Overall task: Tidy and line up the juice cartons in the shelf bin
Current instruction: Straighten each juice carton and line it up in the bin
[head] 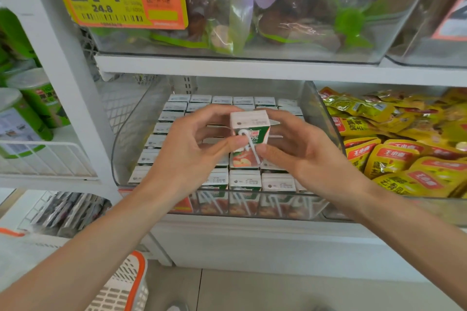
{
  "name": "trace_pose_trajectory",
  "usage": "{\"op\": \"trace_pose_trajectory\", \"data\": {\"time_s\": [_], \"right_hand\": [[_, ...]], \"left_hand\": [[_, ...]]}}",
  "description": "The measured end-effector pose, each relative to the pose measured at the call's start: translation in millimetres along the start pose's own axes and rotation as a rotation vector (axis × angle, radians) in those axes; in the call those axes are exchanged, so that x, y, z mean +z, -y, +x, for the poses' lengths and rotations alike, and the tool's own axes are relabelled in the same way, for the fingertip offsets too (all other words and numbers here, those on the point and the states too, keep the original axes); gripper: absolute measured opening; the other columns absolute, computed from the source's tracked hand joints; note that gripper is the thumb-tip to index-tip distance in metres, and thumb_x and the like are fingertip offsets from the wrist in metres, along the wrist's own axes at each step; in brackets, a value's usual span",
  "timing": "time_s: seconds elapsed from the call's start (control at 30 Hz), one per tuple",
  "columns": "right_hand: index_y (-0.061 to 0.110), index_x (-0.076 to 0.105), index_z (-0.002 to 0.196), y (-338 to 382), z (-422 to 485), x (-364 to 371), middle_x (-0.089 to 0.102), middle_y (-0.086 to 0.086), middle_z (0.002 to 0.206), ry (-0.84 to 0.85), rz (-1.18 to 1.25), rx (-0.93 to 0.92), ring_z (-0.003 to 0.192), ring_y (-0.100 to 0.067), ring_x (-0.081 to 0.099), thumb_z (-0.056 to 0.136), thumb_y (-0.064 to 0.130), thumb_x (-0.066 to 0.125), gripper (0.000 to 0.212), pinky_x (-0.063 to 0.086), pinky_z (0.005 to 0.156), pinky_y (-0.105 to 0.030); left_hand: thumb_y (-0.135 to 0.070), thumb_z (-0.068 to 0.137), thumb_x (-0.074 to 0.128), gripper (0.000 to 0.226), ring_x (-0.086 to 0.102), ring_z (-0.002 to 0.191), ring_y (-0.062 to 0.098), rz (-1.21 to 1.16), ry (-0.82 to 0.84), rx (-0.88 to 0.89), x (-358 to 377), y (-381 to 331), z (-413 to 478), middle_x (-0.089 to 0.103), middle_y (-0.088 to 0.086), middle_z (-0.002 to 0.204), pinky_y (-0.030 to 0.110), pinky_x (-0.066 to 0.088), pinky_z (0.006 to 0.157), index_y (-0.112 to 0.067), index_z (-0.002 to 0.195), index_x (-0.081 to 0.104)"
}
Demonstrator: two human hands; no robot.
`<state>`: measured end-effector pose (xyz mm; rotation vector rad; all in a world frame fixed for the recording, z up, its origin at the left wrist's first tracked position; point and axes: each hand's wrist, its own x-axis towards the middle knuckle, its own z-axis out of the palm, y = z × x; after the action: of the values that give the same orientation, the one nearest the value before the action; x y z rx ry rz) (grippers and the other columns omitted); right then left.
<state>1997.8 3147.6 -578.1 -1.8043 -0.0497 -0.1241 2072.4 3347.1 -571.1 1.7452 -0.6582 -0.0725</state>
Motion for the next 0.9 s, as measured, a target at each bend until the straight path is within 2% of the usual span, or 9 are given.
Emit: {"op": "trace_pose_trajectory", "data": {"time_s": [0.13,0.23,0.33,0.4,0.5,0.6,0.67,0.77,0.9], "right_hand": [[0.024,0.07,0.123,-4,-5,-9,0.071,0.008,0.113,-0.168,-0.362,0.16,0.102,-0.008,0.073,0.097,0.008,0.073,0.031,0.063,0.087,-0.028],[0.031,0.073,0.099,-3,-13,-8,0.068,0.011,0.107,-0.198,-0.628,0.106,0.095,-0.007,0.069,0.094,0.01,0.071,0.021,0.06,0.088,-0.03],[0.031,0.078,0.09,0,-21,-5,0.063,0.011,0.097,-0.162,-0.802,0.051,0.086,-0.009,0.065,0.091,0.011,0.07,0.021,0.054,0.081,-0.027],[0.03,0.079,0.091,-2,-26,-4,0.063,0.011,0.095,-0.106,-0.859,0.023,0.086,-0.011,0.064,0.091,0.011,0.069,0.022,0.049,0.077,-0.025],[0.028,0.078,0.098,-4,-29,-3,0.058,0.013,0.094,-0.095,-0.876,-0.023,0.089,-0.013,0.062,0.092,0.013,0.068,0.019,0.039,0.073,-0.022],[0.026,0.077,0.103,-5,-33,-5,0.061,0.011,0.098,-0.087,-0.87,-0.065,0.098,-0.016,0.062,0.094,0.017,0.069,0.016,0.046,0.082,-0.028],[0.025,0.077,0.107,-5,-34,-5,0.067,0.006,0.105,-0.078,-0.882,-0.086,0.102,-0.018,0.062,0.095,0.018,0.068,0.017,0.048,0.085,-0.03],[0.023,0.077,0.108,-5,-36,-6,0.069,0.004,0.109,-0.075,-0.886,-0.108,0.105,-0.02,0.062,0.096,0.018,0.067,0.017,0.051,0.088,-0.034],[0.021,0.076,0.106,-4,-37,-8,0.067,0.004,0.107,-0.089,-0.923,-0.112,0.104,-0.019,0.061,0.096,0.019,0.066,0.014,0.051,0.085,-0.033]], "left_hand": [[-0.012,0.085,0.083,0.037,0.071,0.094,-0.006,0.011,-0.056,0.008,10,-9,26,0.077,-0.015,0.105,0.008,0.052,0.083,-0.025,0.118,0.071],[-0.007,0.088,0.081,0.038,0.068,0.09,-0.011,0.034,-0.022,-0.016,24,-12,42,0.072,-0.015,0.107,0.007,0.052,0.084,-0.019,0.121,0.066],[-0.007,0.091,0.078,0.037,0.066,0.091,-0.013,0.061,0.04,-0.051,35,-8,48,0.069,-0.016,0.107,0.008,0.052,0.087,-0.018,0.124,0.064],[-0.01,0.093,0.076,0.035,0.065,0.095,-0.012,0.127,0.088,-0.06,39,-5,50,0.067,-0.017,0.108,0.013,0.052,0.095,-0.022,0.123,0.063],[-0.015,0.096,0.074,0.038,0.064,0.116,0.001,0.207,0.132,-0.043,39,-4,50,0.064,-0.019,0.116,0.024,0.047,0.109,-0.026,0.13,0.062],[-0.019,0.1,0.068,0.046,0.062,0.112,-0.013,0.243,0.217,-0.012,36,-4,48,0.058,-0.047,0.109,0.006,0.045,0.097,-0.04,0.14,0.058],[-0.024,0.102,0.065,0.044,0.059,0.111,-0.019,0.279,0.257,0.01,37,-4,47,0.05,-0.058,0.104,0.006,0.043,0.098,-0.048,0.138,0.059],[-0.026,0.102,0.064,0.042,0.057,0.127,-0.001,0.262,0.27,0.017,40,-3,49,0.048,-0.042,0.121,0.03,0.043,0.115,-0.05,0.137,0.059],[-0.018,0.101,0.065,0.039,0.062,0.124,0.008,0.267,0.267,0.041,40,2,53,0.062,-0.019,0.125,0.04,0.047,0.114,-0.038,0.134,0.06]]}}
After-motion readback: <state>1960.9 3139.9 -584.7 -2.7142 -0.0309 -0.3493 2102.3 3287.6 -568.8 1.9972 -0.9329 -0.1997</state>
